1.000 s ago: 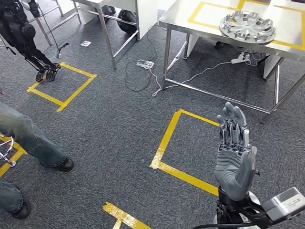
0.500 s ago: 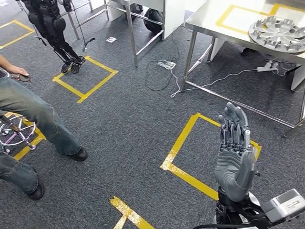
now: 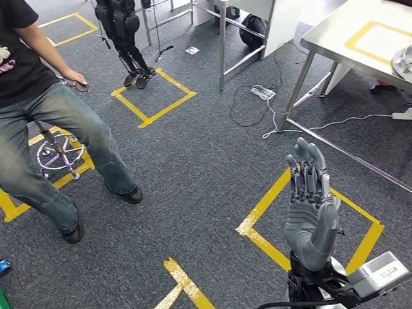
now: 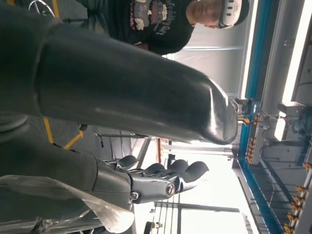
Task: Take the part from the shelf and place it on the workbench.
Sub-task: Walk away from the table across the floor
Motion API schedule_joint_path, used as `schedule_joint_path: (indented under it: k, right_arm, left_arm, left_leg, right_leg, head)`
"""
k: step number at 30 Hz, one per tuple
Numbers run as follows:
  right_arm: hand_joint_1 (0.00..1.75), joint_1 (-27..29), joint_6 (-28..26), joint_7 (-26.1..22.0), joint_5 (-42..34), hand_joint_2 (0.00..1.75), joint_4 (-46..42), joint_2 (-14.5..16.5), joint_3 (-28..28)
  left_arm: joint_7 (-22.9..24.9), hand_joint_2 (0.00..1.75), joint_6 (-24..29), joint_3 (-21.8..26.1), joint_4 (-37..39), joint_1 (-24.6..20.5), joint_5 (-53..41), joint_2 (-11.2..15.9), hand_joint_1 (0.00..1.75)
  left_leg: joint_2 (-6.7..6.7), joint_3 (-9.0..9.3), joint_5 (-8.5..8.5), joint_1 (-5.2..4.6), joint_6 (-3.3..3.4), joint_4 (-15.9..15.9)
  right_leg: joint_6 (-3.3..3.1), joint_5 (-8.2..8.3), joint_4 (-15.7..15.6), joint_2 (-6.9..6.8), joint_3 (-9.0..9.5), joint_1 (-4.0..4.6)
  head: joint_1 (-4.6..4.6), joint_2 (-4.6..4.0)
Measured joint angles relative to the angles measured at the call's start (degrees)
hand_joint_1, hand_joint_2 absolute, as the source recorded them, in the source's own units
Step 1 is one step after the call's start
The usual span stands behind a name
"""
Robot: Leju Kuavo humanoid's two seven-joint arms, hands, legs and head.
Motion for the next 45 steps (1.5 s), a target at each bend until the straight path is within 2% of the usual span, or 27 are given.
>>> schedule_joint_path:
  k: [2,4,5,6,7,8,10,12,13,15,17,19,21,22,24,26,28,30,32,34,36,37,38,39,41,43,45]
  right_arm:
    - [0.00,0.1,0.0,0.0,0.0,0.00,0.0,0.0,0.0]
    - [0.00,0.3,-0.1,0.0,0.0,0.00,0.0,0.0,0.0]
    - [0.00,0.3,-0.1,0.0,0.0,0.00,0.0,0.0,0.0]
    - [0.00,0.4,-0.1,0.0,0.0,0.00,0.0,0.0,0.0]
    - [0.00,0.4,-0.1,0.0,0.1,0.00,0.0,0.0,0.0]
    - [0.00,0.4,-0.1,0.0,0.1,0.00,0.0,0.0,0.0]
    - [0.00,0.4,0.0,0.1,0.0,0.00,0.0,0.0,-0.1]
    - [0.00,0.4,0.1,0.1,0.0,0.00,0.0,0.0,-0.1]
    - [0.00,0.4,0.1,0.1,0.0,0.00,0.0,0.0,-0.1]
    - [0.00,0.3,0.1,0.1,0.0,0.00,0.0,0.0,-0.1]
    - [0.00,0.2,0.2,0.1,0.0,0.00,0.0,0.0,-0.1]
    - [0.00,0.4,0.2,0.1,0.0,0.00,0.0,0.0,-0.2]
    - [0.00,0.5,0.2,0.1,0.0,0.00,0.0,0.0,-0.2]
    - [0.00,0.5,0.3,0.1,0.0,0.00,0.0,0.0,-0.2]
    - [0.00,0.2,0.3,0.1,0.0,0.00,0.0,0.0,-0.2]
    - [0.00,0.0,0.5,0.2,0.0,0.00,0.0,0.0,-0.2]
    - [0.00,-0.2,0.7,0.2,0.0,0.00,0.0,0.0,-0.3]
    - [0.00,-0.4,0.9,0.3,0.0,0.00,0.0,0.0,-0.2]
    - [0.00,-0.4,0.9,0.2,0.0,0.00,0.0,0.0,-0.2]
    - [0.00,-0.1,0.8,0.3,-0.1,0.00,0.0,0.0,-0.2]
    - [0.00,0.2,0.8,0.3,-0.1,0.00,0.0,0.0,-0.2]
    - [0.00,0.3,0.8,0.3,-0.1,0.00,0.1,0.0,-0.2]
    - [0.00,0.4,0.7,0.3,-0.1,0.00,0.1,0.0,-0.2]
    - [0.00,0.4,0.7,0.3,-0.1,0.00,0.1,0.0,-0.2]
    - [0.00,0.4,0.5,0.2,-0.2,0.00,0.1,0.0,-0.2]
    - [0.00,0.4,0.1,0.0,-0.3,0.00,0.1,0.0,-0.2]
    - [0.00,0.4,-0.1,-0.1,-0.4,0.00,0.1,0.0,-0.2]
  left_arm:
    - [0.0,0.00,0.0,0.1,-0.1,0.0,-0.2,-0.2,0.00]
    - [0.0,0.00,0.0,0.1,-0.3,-0.1,-0.4,-0.2,0.00]
    - [0.0,0.00,0.0,0.2,-0.4,-0.2,-0.4,-0.2,0.00]
    - [0.0,0.00,0.0,0.2,-0.4,-0.2,-0.4,-0.2,0.00]
    - [0.0,0.00,0.0,0.3,-0.4,-0.2,-0.5,-0.3,0.00]
    - [0.0,0.00,0.0,0.3,-0.4,-0.2,-0.6,-0.3,0.00]
    - [0.0,0.00,0.0,0.3,-0.5,-0.3,-0.7,-0.3,0.00]
    - [0.0,0.00,0.0,0.4,-0.5,-0.4,-0.8,-0.3,0.00]
    - [0.0,0.00,0.0,0.4,-0.5,-0.4,-0.9,-0.4,0.00]
    - [0.0,0.00,0.0,0.6,-0.5,-0.3,-1.0,-0.3,0.00]
    - [0.0,0.00,0.0,0.7,-0.5,-0.3,-1.0,-0.3,0.00]
    - [-0.1,0.00,0.0,0.8,-0.5,-0.4,-1.1,-0.3,0.00]
    - [-0.1,0.00,0.0,0.8,-0.5,-0.5,-1.2,-0.3,0.00]
    - [-0.1,0.00,0.0,0.8,-0.5,-0.5,-1.2,-0.3,0.00]
    - [-0.1,0.00,0.0,0.9,-0.5,-0.4,-1.3,-0.2,0.00]
    - [-0.1,0.00,0.0,0.9,-0.5,-0.4,-1.4,-0.2,0.00]
    - [-0.1,0.00,0.0,0.9,-0.5,-0.5,-1.5,-0.2,0.00]
    - [-0.2,0.00,0.0,1.1,-0.5,-0.4,-1.5,-0.2,0.00]
    - [-0.2,0.00,0.0,1.2,-0.5,-0.3,-1.5,-0.3,0.00]
    - [-0.2,0.00,0.0,1.3,-0.5,-0.5,-1.5,-0.3,0.00]
    - [-0.2,0.00,0.0,1.3,-0.5,-0.6,-1.5,-0.2,0.00]
    - [-0.2,0.00,0.0,1.3,-0.5,-0.6,-1.5,-0.2,0.00]
    - [-0.2,0.00,0.0,1.4,-0.5,-0.6,-1.5,-0.2,0.00]
    - [-0.2,0.00,0.0,1.4,-0.5,-0.6,-1.6,-0.3,0.00]
    - [-0.1,0.00,0.0,1.4,-0.6,-0.6,-1.8,-0.3,0.00]
    - [0.3,0.00,0.1,1.4,-0.8,-0.6,-2.3,-0.4,0.00]
    - [0.8,0.00,0.2,1.6,-1.1,-0.3,-3.1,-0.4,0.00]
  left_leg:
    - [-1.14,-0.02,0.28,0.26,0.62,-0.2]
    - [-2.34,-0.21,0.40,0.33,0.93,-0.2]
    - [-3.04,-0.29,0.42,0.31,0.99,-0.2]
    - [-3.79,-0.31,0.42,0.28,1.01,-0.2]
    - [-4.55,-0.27,0.42,0.27,1.01,-0.2]
    - [-5.36,-0.18,0.42,0.27,1.00,-0.1]
    - [-6.92,-0.12,0.42,0.25,0.85,0.0]
    - [-8.38,-0.58,0.59,0.32,0.31,0.1]
    - [-9.05,-0.89,0.79,0.40,-0.11,0.1]
    - [-9.86,-1.31,1.04,0.59,-0.90,0.1]
    - [-7.50,-2.39,-0.52,0.35,-1.38,2.6]
    - [-3.98,-5.39,-4.16,0.24,-1.72,9.3]
    - [-2.81,-8.17,-6.58,0.36,-1.98,15.6]
    - [-2.65,-8.27,-6.30,0.38,-2.02,16.1]
    - [-1.83,-5.02,-2.95,0.34,-1.85,10.4]
    - [0.40,-0.84,-0.39,-0.05,-1.37,2.7]
    - [1.28,0.40,-0.10,-0.44,-0.81,0.0]
    - [0.10,0.13,0.15,-0.37,-0.20,-0.2]
    - [-0.93,0.13,0.46,-0.07,0.43,-0.6]
    - [-2.06,0.03,0.68,0.09,0.82,-0.7]
    - [-3.47,-0.11,0.74,0.05,0.95,-0.7]
    - [-4.23,-0.12,0.74,0.03,0.95,-0.7]
    - [-5.03,-0.06,0.75,0.03,0.93,-0.7]
    - [-5.86,0.02,0.75,0.03,0.91,-0.6]
    - [-7.44,-0.02,0.77,0.02,0.64,-0.4]
    - [-8.79,-0.56,0.98,0.11,-0.05,-0.3]
    - [-10.04,-1.08,1.31,0.36,-0.90,-0.3]
  right_leg:
    - [0.55,-2.26,3.1,2.86,-1.32,-0.26]
    - [0.73,-6.09,11.1,6.02,-5.29,-0.41]
    - [0.72,-7.43,15.1,6.60,-7.45,-0.42]
    - [0.66,-7.68,17.5,6.82,-8.93,-0.41]
    - [0.56,-6.68,17.5,6.94,-9.32,-0.41]
    - [0.40,-4.61,15.2,7.22,-8.61,-0.43]
    - [-0.04,0.00,7.1,9.59,-5.45,-0.58]
    - [-0.34,1.74,1.9,11.84,-3.13,-0.70]
    - [-0.43,1.59,1.3,12.04,-2.82,-0.67]
    - [-0.83,1.82,0.9,10.69,-2.53,-0.67]
    - [-1.47,2.07,0.4,8.93,-2.13,-0.81]
    - [-1.92,2.01,0.2,7.00,-1.92,-0.70]
    - [-2.08,1.87,0.2,5.07,-1.89,-0.53]
    - [-2.08,1.79,0.3,4.20,-1.86,-0.48]
    - [-1.94,1.55,0.3,2.67,-1.59,-0.42]
    - [-1.54,1.16,0.4,1.36,-1.30,-0.16]
    - [-1.06,0.86,0.5,0.26,-1.15,0.14]
    - [-0.51,0.62,0.4,-0.34,-1.05,0.14]
    - [0.10,-0.92,2.3,2.05,-1.85,-0.06]
    - [0.44,-4.43,9.0,5.61,-5.00,-0.30]
    - [0.52,-6.97,16.5,6.78,-8.91,-0.40]
    - [0.51,-6.70,17.7,6.90,-9.83,-0.41]
    - [0.46,-5.23,16.5,7.02,-9.58,-0.45]
    - [0.37,-2.90,13.2,7.47,-8.24,-0.55]
    - [0.16,0.77,5.1,10.02,-4.76,-0.91]
    - [-0.06,1.55,1.4,11.74,-2.96,-1.01]
    - [-0.44,1.63,1.1,10.80,-2.65,-0.82]
  head:
    - [0.28,0.00]
    - [0.59,0.00]
    - [0.63,0.00]
    - [0.63,0.00]
    - [0.64,0.00]
    - [0.63,0.00]
    - [0.62,0.00]
    - [0.66,0.00]
    - [0.69,0.00]
    - [0.71,0.00]
    - [0.46,0.00]
    - [0.17,0.00]
    - [0.11,0.00]
    - [0.10,0.00]
    - [0.09,0.00]
    - [0.10,0.00]
    - [0.15,0.00]
    - [0.15,0.00]
    - [0.34,0.00]
    - [0.66,0.00]
    - [0.76,0.00]
    - [0.78,0.00]
    - [0.78,0.00]
    - [0.78,0.00]
    - [0.76,0.00]
    - [0.74,0.00]
    - [0.71,0.00]
